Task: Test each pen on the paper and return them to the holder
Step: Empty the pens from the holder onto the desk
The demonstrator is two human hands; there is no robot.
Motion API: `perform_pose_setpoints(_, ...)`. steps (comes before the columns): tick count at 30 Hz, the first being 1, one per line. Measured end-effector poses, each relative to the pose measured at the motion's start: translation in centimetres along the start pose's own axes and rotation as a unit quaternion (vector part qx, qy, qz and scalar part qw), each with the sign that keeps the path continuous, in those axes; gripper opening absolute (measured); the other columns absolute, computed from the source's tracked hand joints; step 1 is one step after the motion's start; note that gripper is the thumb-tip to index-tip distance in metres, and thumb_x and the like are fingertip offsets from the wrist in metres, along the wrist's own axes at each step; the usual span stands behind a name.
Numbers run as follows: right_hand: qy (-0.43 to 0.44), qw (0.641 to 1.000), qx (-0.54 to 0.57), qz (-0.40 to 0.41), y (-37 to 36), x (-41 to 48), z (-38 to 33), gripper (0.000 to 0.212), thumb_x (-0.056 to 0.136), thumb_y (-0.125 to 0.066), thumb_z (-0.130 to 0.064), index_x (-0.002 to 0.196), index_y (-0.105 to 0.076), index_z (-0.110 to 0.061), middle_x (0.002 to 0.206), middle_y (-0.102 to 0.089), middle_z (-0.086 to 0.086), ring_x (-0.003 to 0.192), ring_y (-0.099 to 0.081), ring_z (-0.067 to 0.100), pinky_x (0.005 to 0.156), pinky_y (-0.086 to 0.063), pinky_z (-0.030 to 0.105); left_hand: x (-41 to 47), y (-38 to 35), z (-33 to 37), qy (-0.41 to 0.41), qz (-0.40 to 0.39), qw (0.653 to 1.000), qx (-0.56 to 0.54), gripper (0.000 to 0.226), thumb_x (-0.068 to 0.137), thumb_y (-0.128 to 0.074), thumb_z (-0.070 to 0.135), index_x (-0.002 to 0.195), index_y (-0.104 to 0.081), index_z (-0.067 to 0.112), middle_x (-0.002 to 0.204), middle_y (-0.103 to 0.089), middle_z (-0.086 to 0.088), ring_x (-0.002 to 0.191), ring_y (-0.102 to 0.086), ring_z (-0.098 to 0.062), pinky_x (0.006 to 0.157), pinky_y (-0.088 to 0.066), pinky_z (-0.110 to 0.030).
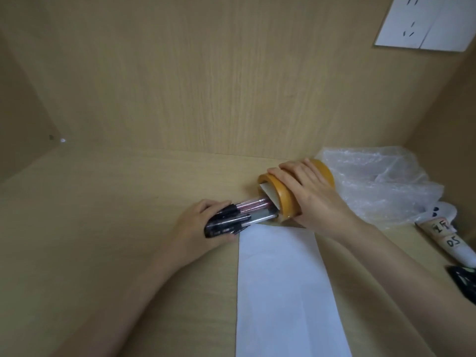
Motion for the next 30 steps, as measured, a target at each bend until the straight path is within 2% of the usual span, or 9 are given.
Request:
perform_pose_setpoints(4,0.028,0.998,-0.049,0.036,1.4,0.5,0.7,0.097,0.058,-0.075,0.004,0.143,-0.034,-0.019,0.137,-0.043,0.008,0.133,-0.036,0.027,0.12,-0.007,0.041,-0.5,0.4,0.0,0.022,-0.033,0.999,-0.03,0.115,0.043,-0.067,0.076,0.141,-0.031,0.03,0.133,-0.035,0.02,0.124,-0.035,0.003,0.105,-0.027,-0.017)
perform_pose_setpoints(9,0.09,0.989,-0.102,0.051,3.8,1.9,1.8,0.087,0.061,-0.059,0.013,0.141,-0.039,-0.016,0.137,-0.047,0.013,0.133,-0.038,0.033,0.119,-0.007,0.042,-0.5,-0.8,-0.3,0.047,-0.035,0.998,0.008,0.114,0.047,-0.055,0.086,0.143,-0.022,0.035,0.142,-0.032,0.018,0.13,-0.03,-0.001,0.111,-0.025,-0.028)
perform_pose_setpoints(12,0.1,0.985,-0.125,0.058,4.6,2.5,2.6,0.086,0.063,-0.064,0.013,0.141,-0.04,-0.016,0.137,-0.047,0.014,0.133,-0.038,0.033,0.119,-0.006,0.042,-0.7,-1.2,-0.4,0.034,-0.024,0.998,0.046,0.11,0.049,-0.042,0.092,0.142,-0.023,0.037,0.141,-0.032,0.018,0.13,-0.029,-0.004,0.112,-0.022,-0.029)
perform_pose_setpoints(14,0.09,0.986,-0.118,0.071,5.2,3.0,3.0,0.087,0.065,-0.071,0.008,0.142,-0.038,-0.016,0.139,-0.045,0.014,0.135,-0.036,0.032,0.119,-0.003,0.04,-0.7,-1.2,-0.3,0.025,-0.018,0.998,0.05,0.1,0.05,-0.042,0.092,0.137,-0.02,0.047,0.137,-0.031,0.023,0.13,-0.03,-0.004,0.112,-0.022,-0.028)
perform_pose_setpoints(16,0.054,0.992,-0.059,0.093,5.8,3.7,3.4,0.091,0.062,-0.078,0.0,0.142,-0.036,-0.014,0.139,-0.043,0.013,0.134,-0.035,0.032,0.119,-0.007,0.045,-0.7,-1.3,-0.2,0.017,-0.017,0.999,0.048,0.088,0.053,-0.05,0.087,0.129,-0.015,0.059,0.135,-0.031,0.025,0.129,-0.029,-0.004,0.112,-0.021,-0.028)
perform_pose_setpoints(18,-0.007,0.99,0.096,0.1,5.6,4.5,3.7,0.099,0.056,-0.084,-0.009,0.141,-0.034,-0.015,0.137,-0.042,0.011,0.129,-0.038,0.03,0.115,-0.022,0.051,-0.7,-1.3,-0.2,0.013,-0.012,0.998,0.054,0.086,0.055,-0.052,0.083,0.129,-0.015,0.059,0.138,-0.032,0.023,0.129,-0.029,-0.003,0.113,-0.021,-0.031)
perform_pose_setpoints(21,-0.072,0.952,0.289,0.068,3.5,5.3,3.7,0.105,0.055,-0.089,-0.014,0.141,-0.03,-0.02,0.138,-0.039,0.005,0.127,-0.039,0.021,0.108,-0.037,0.041,-0.9,-1.2,0.0,0.001,-0.01,0.998,0.068,0.088,0.06,-0.049,0.081,0.136,-0.019,0.05,0.139,-0.032,0.021,0.125,-0.026,0.003,0.111,-0.02,-0.026)
perform_pose_setpoints(26,-0.06,0.982,0.167,0.061,1.8,5.4,4.8,0.1,0.058,-0.088,-0.025,0.142,-0.034,-0.018,0.136,-0.044,0.008,0.121,-0.041,0.028,0.106,-0.031,0.05,-1.4,-1.0,0.4,-0.036,-0.015,0.994,0.105,0.08,0.071,-0.034,0.082,0.141,-0.024,0.044,0.145,-0.028,0.014,0.122,-0.019,0.008,0.112,-0.021,-0.028)
perform_pose_setpoints(30,-0.096,0.971,0.201,0.09,3.6,4.9,7.0,0.106,0.053,-0.09,-0.017,0.142,-0.032,-0.019,0.136,-0.043,0.008,0.124,-0.039,0.026,0.104,-0.036,0.051,-1.2,-0.9,0.3,-0.034,-0.019,0.992,0.12,0.081,0.069,-0.031,0.084,0.14,-0.025,0.045,0.146,-0.027,0.015,0.122,-0.011,0.014,0.113,-0.012,-0.027)
Point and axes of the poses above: each hand's wrist, its own x-axis towards the middle knuckle, its own y-axis out of the back of the hand, z = x × y, the point moved 4 cm from there along x, towards the middle knuckle
